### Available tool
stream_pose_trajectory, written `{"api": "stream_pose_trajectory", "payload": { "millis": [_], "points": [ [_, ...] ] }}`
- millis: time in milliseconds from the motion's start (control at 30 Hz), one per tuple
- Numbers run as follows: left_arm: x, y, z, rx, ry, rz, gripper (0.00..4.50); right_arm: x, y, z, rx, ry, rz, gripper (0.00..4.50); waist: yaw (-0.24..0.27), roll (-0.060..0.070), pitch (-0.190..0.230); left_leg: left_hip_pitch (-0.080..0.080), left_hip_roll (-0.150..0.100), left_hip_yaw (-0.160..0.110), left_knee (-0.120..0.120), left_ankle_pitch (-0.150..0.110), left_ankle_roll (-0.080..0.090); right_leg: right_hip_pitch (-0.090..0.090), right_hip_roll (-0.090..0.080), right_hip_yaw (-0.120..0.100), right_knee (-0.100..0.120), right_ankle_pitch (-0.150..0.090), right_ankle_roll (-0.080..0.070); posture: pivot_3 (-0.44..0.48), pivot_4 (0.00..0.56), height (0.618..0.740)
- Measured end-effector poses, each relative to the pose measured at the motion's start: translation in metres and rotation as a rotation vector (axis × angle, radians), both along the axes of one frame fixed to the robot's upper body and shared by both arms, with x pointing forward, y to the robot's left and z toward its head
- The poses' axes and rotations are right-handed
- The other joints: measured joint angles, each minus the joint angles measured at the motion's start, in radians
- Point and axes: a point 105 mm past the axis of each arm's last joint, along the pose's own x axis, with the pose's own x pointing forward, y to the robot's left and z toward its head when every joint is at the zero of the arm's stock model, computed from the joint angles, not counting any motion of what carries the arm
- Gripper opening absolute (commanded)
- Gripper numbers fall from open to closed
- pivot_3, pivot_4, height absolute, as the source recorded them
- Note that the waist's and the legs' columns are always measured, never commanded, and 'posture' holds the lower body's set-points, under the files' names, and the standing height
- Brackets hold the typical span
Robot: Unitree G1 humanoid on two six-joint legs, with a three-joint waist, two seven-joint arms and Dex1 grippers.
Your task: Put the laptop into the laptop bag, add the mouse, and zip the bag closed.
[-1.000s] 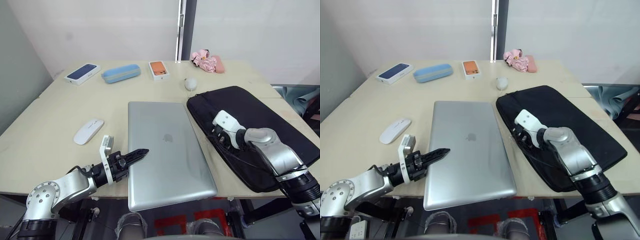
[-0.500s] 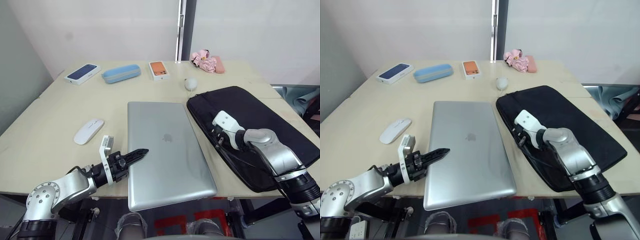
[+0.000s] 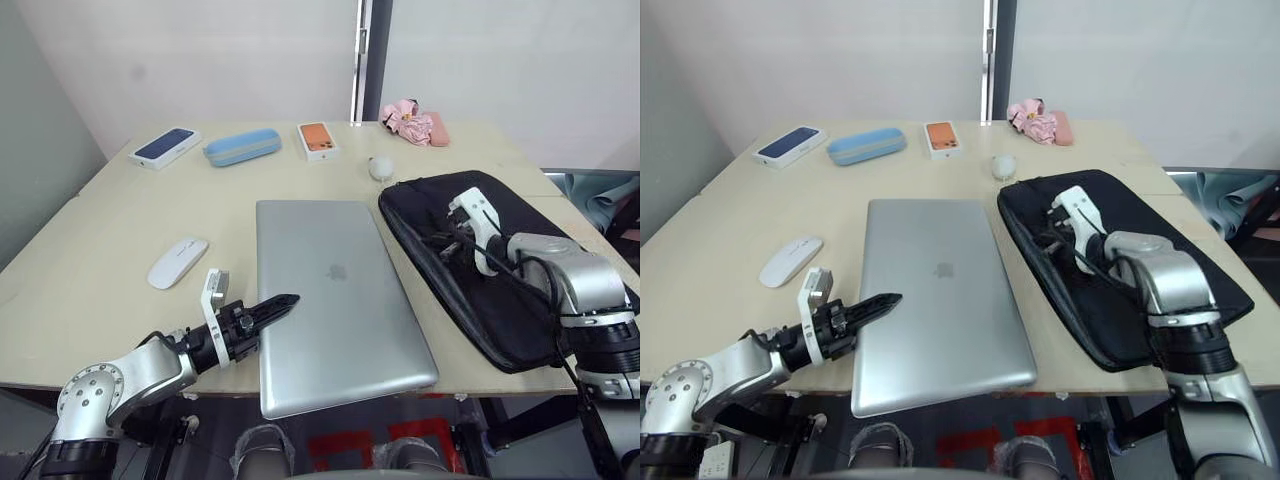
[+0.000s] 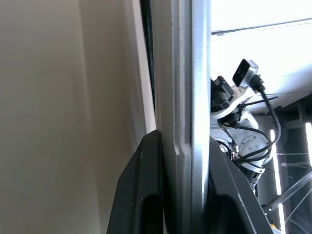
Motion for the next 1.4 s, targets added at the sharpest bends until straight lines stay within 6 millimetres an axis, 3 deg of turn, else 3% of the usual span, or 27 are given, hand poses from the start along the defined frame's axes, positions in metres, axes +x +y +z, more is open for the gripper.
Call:
{"api": "stream_pose_trajectory", "payload": {
  "millis": [267, 600, 900, 1400],
  "points": [
    [0.010, -0.008, 0.009, -0.043, -0.028, -0.017, 0.31, 0.001, 0.015, 0.015, 0.052, -0.004, 0.012, 0.03, 0.001, 0.000, 0.000, 0.000, 0.000, 0.000, 0.000, 0.000, 0.000, 0.000, 0.000, 0.000, 0.000, 0.000, 0.000, 0.000, 0.150, 0.740],
    [0.021, -0.011, -0.007, -0.064, 0.068, 0.001, 0.31, 0.004, 0.025, 0.009, 0.102, 0.020, -0.024, 0.03, 0.002, 0.000, 0.000, -0.001, 0.000, 0.000, -0.001, 0.002, -0.004, 0.000, 0.000, 0.000, -0.001, 0.000, 0.001, 0.000, 0.150, 0.740],
    [0.030, -0.021, -0.003, -0.079, 0.076, -0.035, 0.31, 0.005, 0.031, 0.012, 0.131, 0.015, -0.041, 0.03, 0.003, 0.000, 0.000, -0.001, 0.000, 0.000, 0.000, 0.003, -0.005, 0.000, 0.000, 0.000, -0.001, 0.001, 0.002, 0.000, 0.150, 0.740],
    [0.056, -0.056, -0.003, -0.095, 0.144, -0.087, 0.31, 0.005, 0.052, 0.015, 0.193, 0.017, -0.033, 0.03, 0.007, 0.000, 0.000, -0.002, -0.001, 0.000, 0.000, 0.003, -0.006, 0.000, 0.000, 0.000, -0.002, 0.002, 0.003, 0.000, 0.150, 0.740]
  ]
}}
